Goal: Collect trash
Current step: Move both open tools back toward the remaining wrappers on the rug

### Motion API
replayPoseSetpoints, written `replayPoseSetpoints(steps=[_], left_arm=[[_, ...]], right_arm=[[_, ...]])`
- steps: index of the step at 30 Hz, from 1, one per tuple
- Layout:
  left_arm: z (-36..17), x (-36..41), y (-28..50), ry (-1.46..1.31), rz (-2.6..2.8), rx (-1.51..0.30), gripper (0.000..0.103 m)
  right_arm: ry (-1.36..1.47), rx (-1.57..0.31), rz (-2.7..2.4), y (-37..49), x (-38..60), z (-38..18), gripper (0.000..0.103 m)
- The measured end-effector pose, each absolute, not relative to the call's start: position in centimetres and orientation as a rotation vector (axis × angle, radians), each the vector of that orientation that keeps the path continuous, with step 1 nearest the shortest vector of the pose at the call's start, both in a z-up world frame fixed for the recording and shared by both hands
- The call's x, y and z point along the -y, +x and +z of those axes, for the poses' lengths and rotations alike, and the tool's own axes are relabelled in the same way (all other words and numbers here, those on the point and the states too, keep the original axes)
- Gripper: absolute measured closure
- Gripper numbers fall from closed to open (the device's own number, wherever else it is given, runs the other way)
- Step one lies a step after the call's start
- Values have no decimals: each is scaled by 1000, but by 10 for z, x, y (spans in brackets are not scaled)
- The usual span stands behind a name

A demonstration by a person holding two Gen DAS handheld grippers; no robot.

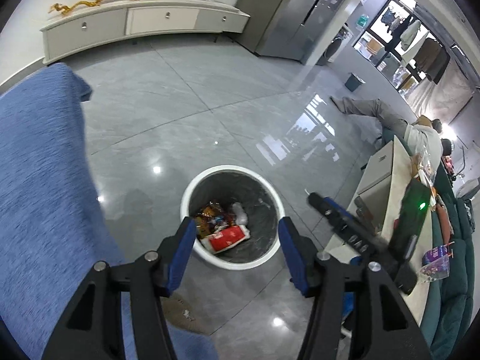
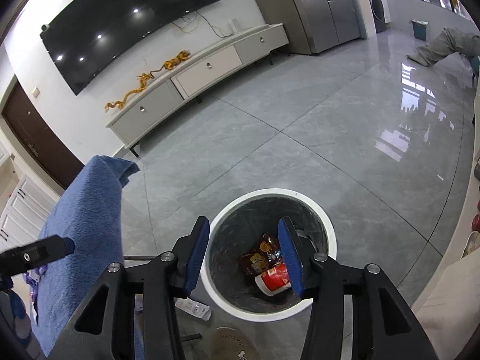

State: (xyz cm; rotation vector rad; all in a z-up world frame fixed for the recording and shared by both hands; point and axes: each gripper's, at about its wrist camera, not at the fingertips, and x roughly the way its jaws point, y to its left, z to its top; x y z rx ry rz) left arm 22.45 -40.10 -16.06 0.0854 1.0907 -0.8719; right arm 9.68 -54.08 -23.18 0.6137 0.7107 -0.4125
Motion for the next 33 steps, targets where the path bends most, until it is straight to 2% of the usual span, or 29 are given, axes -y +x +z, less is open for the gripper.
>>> replayPoseSetpoints(steps=[11,16,24,28,33], left_arm=[[-137,266,218,22,-773,-1018,47],[-131,187,216,-28,-659,-961,40],[-142,48,217,-120,-383,-905,36],[-153,-5,222,-150,-241,-896,31],[-169,-48,239,-157,-100,-925,31]], right_arm=[[507,-650,-312,95,486,-170,56],[444,-633,-235,110,447,-143,55],[351,-632,-90,141,380,-116,52],[307,-649,-18,155,348,-113,51],[263,-680,73,177,308,-114,49]])
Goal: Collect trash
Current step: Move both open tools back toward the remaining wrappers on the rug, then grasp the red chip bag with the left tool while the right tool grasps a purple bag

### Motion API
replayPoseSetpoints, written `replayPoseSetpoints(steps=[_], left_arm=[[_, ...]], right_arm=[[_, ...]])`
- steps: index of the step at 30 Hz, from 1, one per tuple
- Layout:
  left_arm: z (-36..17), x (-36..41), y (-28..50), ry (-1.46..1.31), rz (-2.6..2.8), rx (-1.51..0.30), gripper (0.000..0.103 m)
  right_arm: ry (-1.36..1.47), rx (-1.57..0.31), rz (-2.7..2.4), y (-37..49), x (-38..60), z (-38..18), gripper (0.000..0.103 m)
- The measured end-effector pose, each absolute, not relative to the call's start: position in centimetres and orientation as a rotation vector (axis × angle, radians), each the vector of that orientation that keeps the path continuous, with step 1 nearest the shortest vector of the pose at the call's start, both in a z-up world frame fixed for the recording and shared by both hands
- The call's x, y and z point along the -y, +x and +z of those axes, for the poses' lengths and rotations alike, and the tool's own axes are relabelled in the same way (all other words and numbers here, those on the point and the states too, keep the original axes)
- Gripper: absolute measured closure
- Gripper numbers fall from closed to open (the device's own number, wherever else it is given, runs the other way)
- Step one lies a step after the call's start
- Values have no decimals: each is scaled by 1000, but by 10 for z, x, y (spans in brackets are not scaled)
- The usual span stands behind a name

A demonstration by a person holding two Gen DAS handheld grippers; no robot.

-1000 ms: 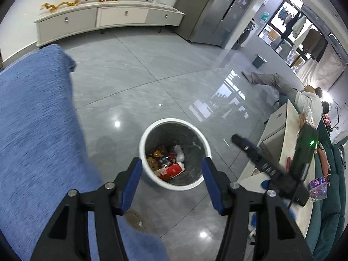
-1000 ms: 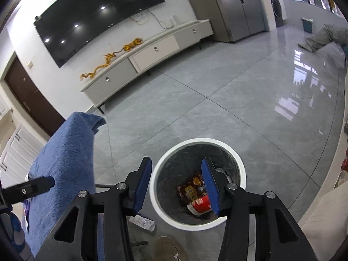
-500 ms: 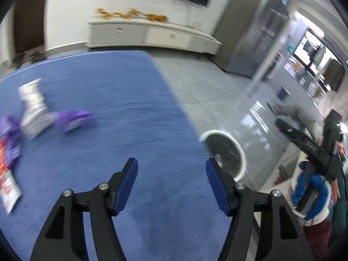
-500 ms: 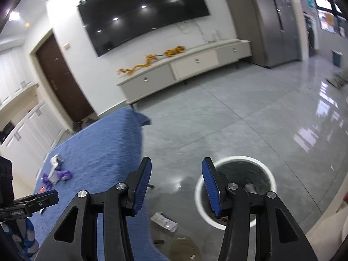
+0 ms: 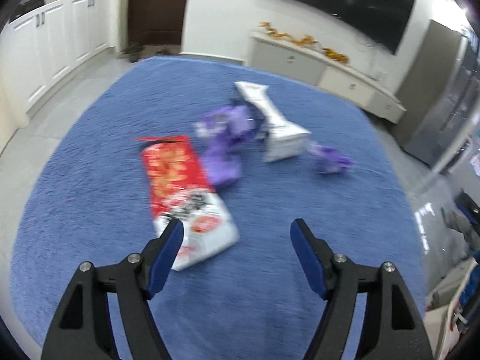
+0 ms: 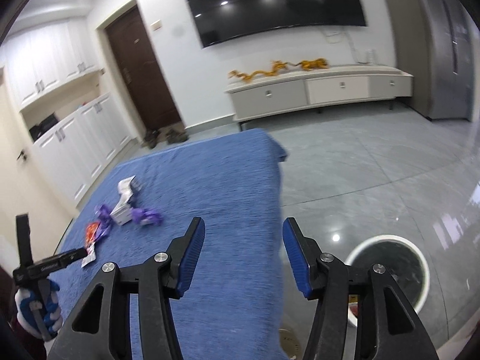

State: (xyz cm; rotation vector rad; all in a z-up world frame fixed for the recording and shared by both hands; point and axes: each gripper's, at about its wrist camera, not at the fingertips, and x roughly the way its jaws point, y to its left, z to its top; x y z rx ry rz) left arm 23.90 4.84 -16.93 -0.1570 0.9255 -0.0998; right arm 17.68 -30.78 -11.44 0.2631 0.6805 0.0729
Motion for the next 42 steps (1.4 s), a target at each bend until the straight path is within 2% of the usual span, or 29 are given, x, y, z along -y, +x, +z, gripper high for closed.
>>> replayPoseSetpoints(steps=[14,18,20,30,32,33,34,42], left_arm=[[-204,-64,270,-59,-40,-954,32],[-208,-68,266,-16,-36,-918,45],[-209,-68,264,-18,-35,-904,47],[-209,-106,251,-221,-53,-854,74],[-210,-112,250,-249,-55,-851,77],[-210,-115,249,-259,-56,-850,79],[-211,-116,248,-267,-55,-850,81],[-209,-119,224,-270,-74,-866,86]], right_arm=[[57,-808,343,247,189,-144,41],[8,-825,406,278,155,-149,38],[-13,-830,423,289,144,-152,38],[-133,-887,483,341,90,-182,37],[-151,-905,473,347,88,-190,42],[-160,-911,467,347,89,-193,46],[-167,-915,458,347,90,-196,55],[-96,-909,455,317,118,-189,59]])
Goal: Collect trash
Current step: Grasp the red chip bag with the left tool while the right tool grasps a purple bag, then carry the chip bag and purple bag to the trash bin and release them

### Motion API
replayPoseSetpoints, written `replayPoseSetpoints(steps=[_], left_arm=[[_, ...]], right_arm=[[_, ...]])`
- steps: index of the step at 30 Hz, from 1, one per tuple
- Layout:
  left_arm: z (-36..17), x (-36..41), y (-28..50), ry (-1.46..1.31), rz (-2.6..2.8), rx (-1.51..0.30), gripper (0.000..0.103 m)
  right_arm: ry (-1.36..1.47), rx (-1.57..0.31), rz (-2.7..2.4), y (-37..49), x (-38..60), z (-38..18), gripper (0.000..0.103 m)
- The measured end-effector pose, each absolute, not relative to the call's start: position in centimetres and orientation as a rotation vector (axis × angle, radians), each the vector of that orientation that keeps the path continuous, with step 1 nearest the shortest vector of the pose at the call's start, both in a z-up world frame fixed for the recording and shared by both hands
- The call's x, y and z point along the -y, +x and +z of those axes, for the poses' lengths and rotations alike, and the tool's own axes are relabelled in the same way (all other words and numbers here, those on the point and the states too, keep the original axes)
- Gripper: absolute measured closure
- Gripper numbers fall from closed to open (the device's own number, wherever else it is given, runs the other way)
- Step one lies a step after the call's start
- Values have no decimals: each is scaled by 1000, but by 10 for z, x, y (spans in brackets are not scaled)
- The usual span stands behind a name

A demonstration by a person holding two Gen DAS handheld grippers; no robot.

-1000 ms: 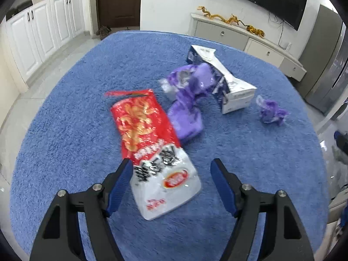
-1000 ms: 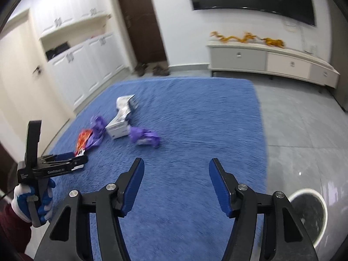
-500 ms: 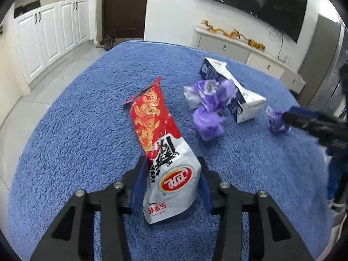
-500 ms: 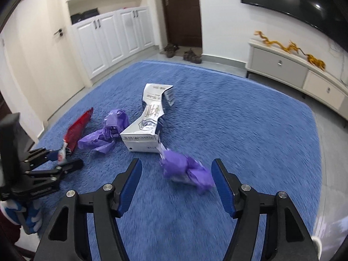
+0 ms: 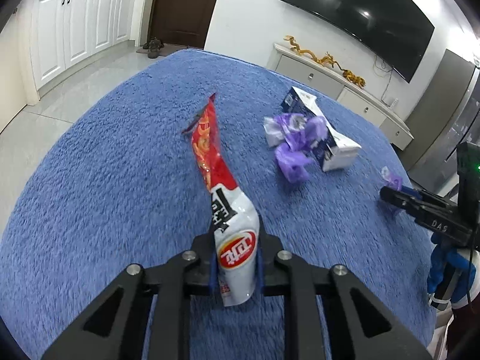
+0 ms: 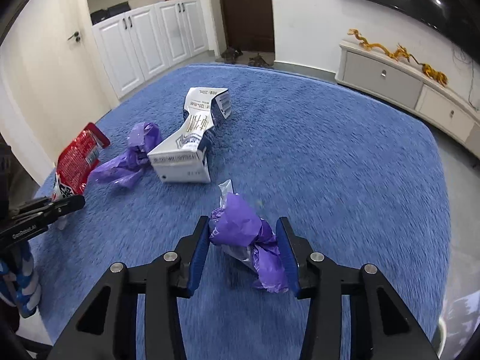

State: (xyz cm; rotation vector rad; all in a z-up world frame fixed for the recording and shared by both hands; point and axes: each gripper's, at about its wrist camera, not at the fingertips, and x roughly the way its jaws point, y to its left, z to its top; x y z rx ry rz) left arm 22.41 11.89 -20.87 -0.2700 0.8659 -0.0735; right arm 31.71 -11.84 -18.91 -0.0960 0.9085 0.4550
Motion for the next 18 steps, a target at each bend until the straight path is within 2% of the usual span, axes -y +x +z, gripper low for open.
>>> replayPoseSetpoints(steps=[18], left_arm=[[-145,-94,131,-235,-208,-762,86]], right_arm=[[54,-794,398,200,177,-141,60]])
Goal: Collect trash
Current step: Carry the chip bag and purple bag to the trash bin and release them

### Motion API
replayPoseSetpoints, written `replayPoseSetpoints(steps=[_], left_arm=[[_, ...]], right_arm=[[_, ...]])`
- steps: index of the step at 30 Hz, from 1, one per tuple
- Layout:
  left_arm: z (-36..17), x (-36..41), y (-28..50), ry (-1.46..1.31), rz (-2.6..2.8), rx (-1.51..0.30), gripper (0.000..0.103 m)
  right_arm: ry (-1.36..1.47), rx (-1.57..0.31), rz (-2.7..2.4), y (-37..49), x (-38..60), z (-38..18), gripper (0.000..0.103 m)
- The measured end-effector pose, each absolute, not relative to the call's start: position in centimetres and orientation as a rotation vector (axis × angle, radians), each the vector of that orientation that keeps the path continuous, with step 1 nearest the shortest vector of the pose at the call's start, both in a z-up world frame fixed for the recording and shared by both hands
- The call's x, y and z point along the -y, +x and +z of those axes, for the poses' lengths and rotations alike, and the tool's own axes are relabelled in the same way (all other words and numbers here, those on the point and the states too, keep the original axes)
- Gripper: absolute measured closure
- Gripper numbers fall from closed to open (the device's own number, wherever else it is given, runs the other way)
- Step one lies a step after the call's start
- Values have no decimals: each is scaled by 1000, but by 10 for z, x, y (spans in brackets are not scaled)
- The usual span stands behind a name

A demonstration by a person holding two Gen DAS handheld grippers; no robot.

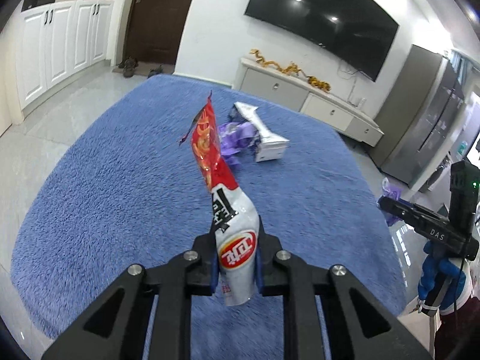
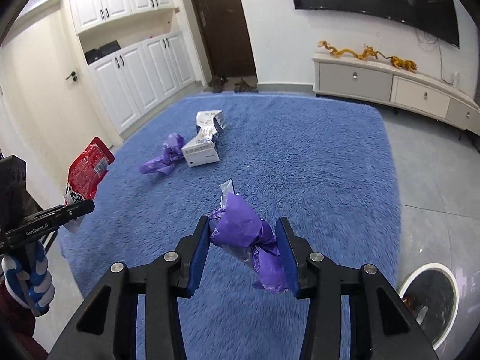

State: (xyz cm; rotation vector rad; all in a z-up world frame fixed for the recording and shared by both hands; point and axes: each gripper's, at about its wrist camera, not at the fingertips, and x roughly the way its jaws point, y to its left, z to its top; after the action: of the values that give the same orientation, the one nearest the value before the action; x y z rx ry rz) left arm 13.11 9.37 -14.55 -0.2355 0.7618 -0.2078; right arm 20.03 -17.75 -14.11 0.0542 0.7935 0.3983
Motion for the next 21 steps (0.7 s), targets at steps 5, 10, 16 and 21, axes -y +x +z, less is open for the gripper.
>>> replayPoseSetpoints(steps=[5,10,16,21], left_arm=[[-119,-72,108,-197,-248,-713,86],[-95,-47,92,-155,-305,-676,86],[-77,5,94,-80,-412,-670,86],[-73,77,104,5,-541,-714,86]], right_arm=[[74,-734,393,171,189,-123,60],[109,-668,369,139,212,-108,60],[165,-624,282,114,262,-107,60],[248,-626,185,102,318,-125,60]])
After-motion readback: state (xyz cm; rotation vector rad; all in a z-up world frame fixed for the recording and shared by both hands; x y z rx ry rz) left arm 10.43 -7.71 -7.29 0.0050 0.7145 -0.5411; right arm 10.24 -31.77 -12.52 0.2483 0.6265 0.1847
